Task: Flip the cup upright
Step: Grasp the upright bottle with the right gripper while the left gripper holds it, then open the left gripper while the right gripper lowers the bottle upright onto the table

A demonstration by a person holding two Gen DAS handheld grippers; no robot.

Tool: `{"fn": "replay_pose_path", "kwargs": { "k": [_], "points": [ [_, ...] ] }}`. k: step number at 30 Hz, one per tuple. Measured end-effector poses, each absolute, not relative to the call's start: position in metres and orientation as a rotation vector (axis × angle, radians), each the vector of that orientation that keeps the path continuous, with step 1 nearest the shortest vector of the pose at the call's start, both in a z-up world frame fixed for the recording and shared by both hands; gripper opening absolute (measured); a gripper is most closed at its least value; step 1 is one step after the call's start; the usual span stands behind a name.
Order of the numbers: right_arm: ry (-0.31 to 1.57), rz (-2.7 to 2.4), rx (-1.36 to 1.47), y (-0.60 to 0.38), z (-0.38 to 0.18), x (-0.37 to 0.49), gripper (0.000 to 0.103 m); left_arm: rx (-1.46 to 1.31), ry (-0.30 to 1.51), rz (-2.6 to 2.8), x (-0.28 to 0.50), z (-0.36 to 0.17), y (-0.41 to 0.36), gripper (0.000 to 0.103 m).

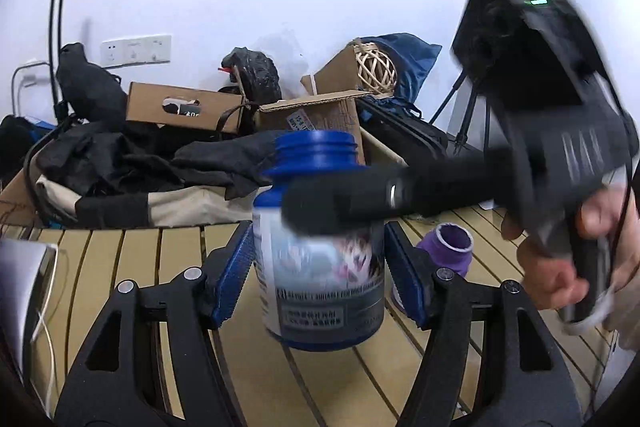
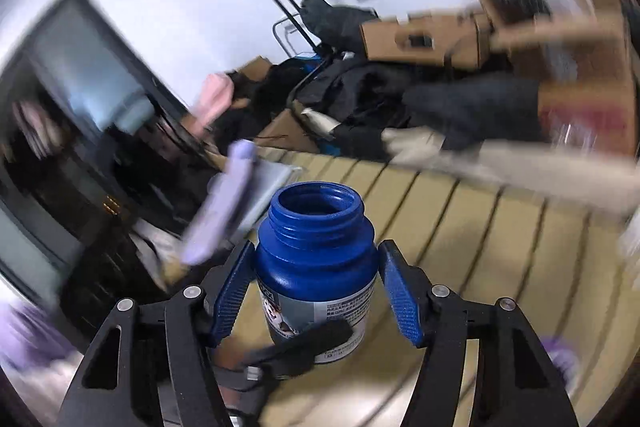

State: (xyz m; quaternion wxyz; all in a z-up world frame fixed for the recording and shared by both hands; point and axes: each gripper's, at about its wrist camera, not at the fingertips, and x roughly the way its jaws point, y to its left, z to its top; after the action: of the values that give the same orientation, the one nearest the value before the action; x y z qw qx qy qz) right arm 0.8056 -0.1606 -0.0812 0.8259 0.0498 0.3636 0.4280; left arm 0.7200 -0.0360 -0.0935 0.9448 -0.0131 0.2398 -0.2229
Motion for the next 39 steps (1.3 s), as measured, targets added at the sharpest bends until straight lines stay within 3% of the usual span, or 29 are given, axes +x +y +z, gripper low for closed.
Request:
{"fn": "replay_pose_path", "kwargs": {
  "k": [5, 8, 17, 25, 32, 33, 36, 39],
  "points": [
    [0.527, 0.908, -0.202, -0.138, -0.07, 0.784, 0.068, -0.006, 0.476, -0.528, 0.748, -0.089, -0.029, 0.06],
    [0.479, 0.921, -0.245, -0.137, -0.072, 0.793, 0.068, 0.04, 0.42, -0.491, 0.754, -0.091, -0.033, 0.06],
    [0.483, 0.943, -0.197, -0.142, -0.093, 0.817, 0.068, -0.013, 0.412, -0.428, 0.773, -0.113, -0.036, 0.06],
    [0.472, 0.915, -0.201, -0.124, -0.091, 0.754, 0.069, -0.008, 0.378, -0.426, 0.708, -0.11, -0.023, 0.06],
    [0.57, 0.908, -0.194, -0.111, -0.133, 0.74, 0.068, -0.009, 0.485, -0.387, 0.69, -0.147, -0.024, 0.06],
    [0.57, 0.904, -0.186, -0.111, -0.137, 0.741, 0.068, -0.001, 0.491, -0.374, 0.69, -0.15, -0.025, 0.062],
    [0.561, 0.842, -0.167, -0.11, -0.142, 0.748, 0.068, -0.053, 0.568, -0.325, 0.691, -0.155, -0.014, 0.102],
    [0.564, 0.791, -0.185, -0.102, -0.149, 0.75, 0.068, -0.088, 0.729, -0.268, 0.687, -0.162, 0.008, 0.103]
  ]
}}
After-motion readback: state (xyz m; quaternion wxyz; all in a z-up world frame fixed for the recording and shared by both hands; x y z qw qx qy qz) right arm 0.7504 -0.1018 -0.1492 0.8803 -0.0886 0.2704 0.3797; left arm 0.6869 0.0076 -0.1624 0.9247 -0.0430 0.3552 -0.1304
